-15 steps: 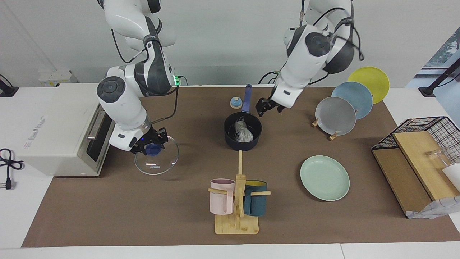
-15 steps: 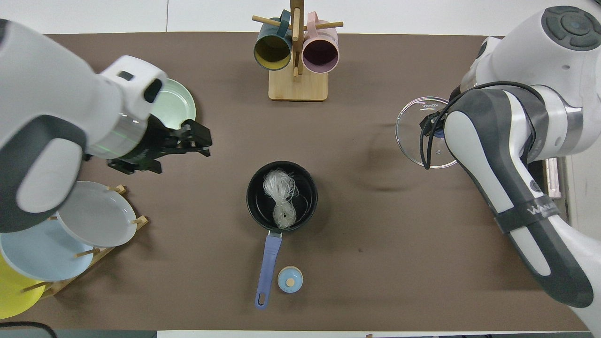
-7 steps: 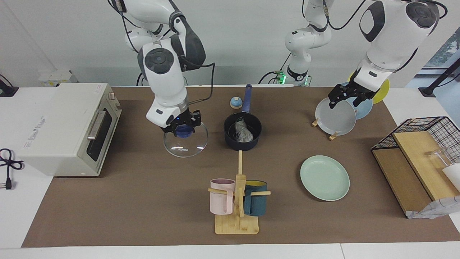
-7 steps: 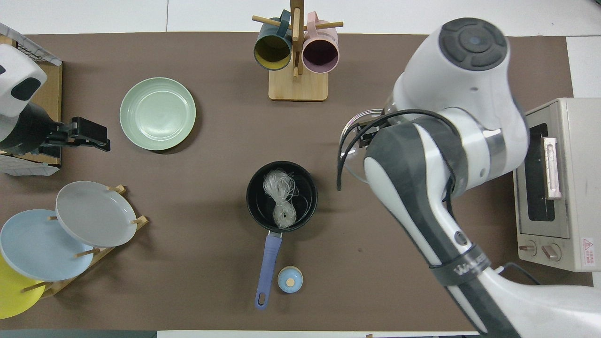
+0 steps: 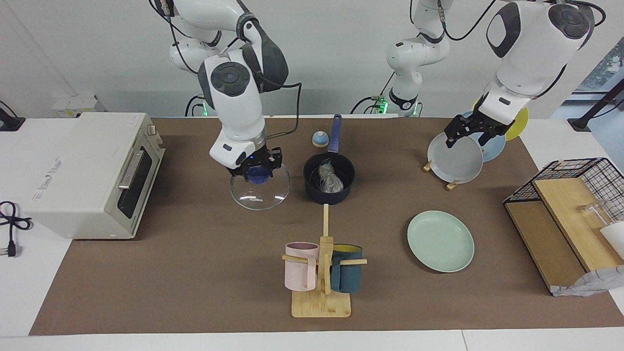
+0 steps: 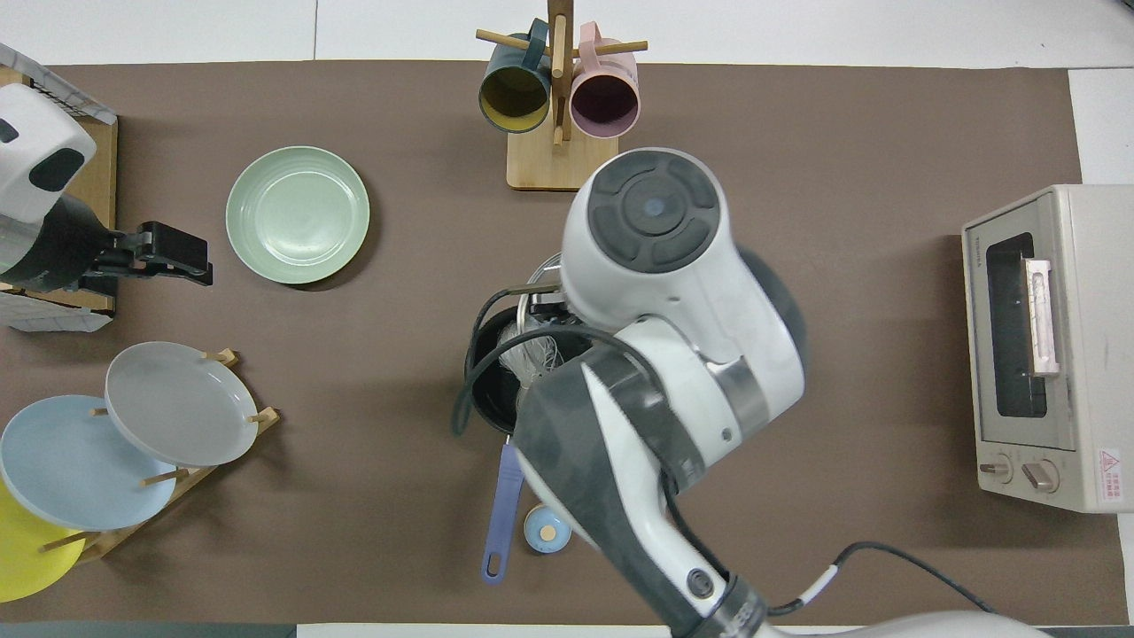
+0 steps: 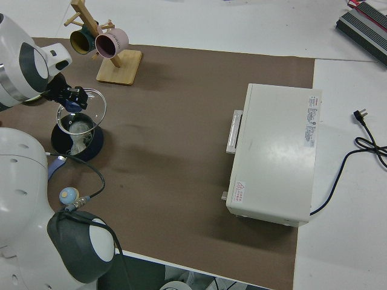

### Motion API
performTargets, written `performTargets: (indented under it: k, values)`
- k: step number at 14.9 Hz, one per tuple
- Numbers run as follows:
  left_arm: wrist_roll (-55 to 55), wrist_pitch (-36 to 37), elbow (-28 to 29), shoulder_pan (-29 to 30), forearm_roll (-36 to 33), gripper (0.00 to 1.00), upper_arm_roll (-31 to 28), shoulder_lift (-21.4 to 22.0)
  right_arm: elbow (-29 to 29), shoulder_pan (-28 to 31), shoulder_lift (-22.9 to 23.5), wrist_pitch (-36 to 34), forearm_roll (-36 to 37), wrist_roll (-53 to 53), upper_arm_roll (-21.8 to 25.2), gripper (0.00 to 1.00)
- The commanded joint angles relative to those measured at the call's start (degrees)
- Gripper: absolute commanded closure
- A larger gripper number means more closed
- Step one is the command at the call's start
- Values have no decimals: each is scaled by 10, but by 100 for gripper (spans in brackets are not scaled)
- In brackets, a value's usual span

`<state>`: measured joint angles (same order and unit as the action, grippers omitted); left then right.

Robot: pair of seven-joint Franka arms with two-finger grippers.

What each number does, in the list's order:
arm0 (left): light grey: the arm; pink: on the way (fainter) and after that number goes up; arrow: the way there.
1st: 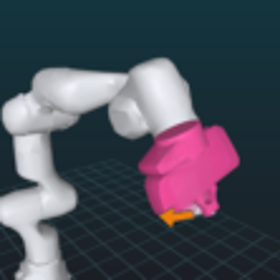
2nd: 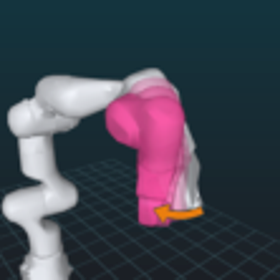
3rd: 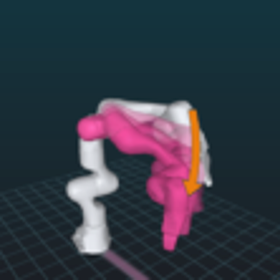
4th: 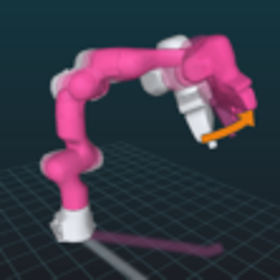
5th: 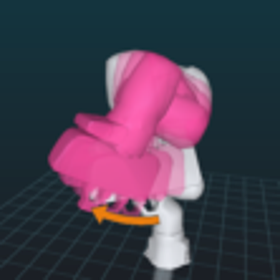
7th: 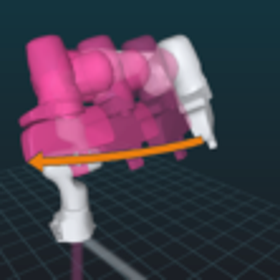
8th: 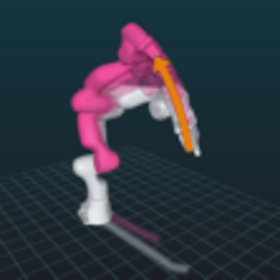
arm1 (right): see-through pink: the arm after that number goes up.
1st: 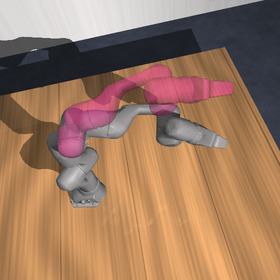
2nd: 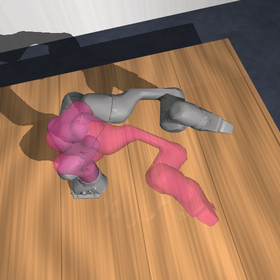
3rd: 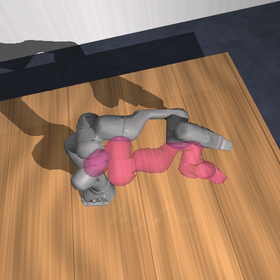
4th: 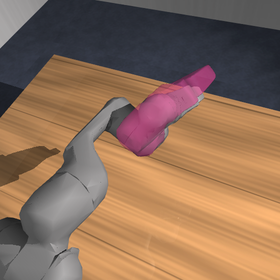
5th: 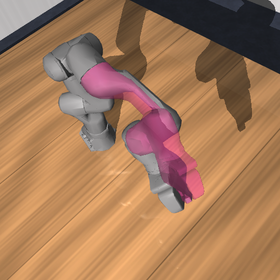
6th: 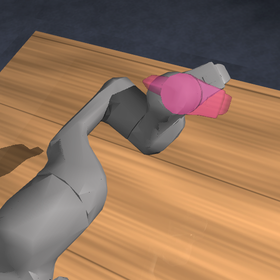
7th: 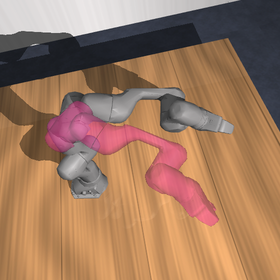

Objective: Transfer vermicelli from plate to pot
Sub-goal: 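Carry the glass lid over the black pot with the right gripper, then lower the glass lid onto the black pot with the right gripper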

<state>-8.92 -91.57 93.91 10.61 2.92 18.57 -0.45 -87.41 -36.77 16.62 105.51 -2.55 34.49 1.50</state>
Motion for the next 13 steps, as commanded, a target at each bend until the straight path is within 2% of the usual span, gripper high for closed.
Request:
performTargets:
  k: [1,2,4,9,13]
  values:
    - [-7,10,13,-78,-14,0,-79,22,10,-21,19,28,10,48,-1,76]
    - [-5,13,12,-111,-14,0,-116,24,10,-31,25,30,11,57,-1,76]
    - [-4,13,11,-141,-14,0,-151,27,6,-54,35,45,22,77,-1,76]
    - [-3,20,11,-153,-11,0,-157,28,-4,-61,48,48,36,78,-2,76]
    - [-3,25,2,-167,-11,0,-167,26,-29,-62,48,75,36,79,-2,76]
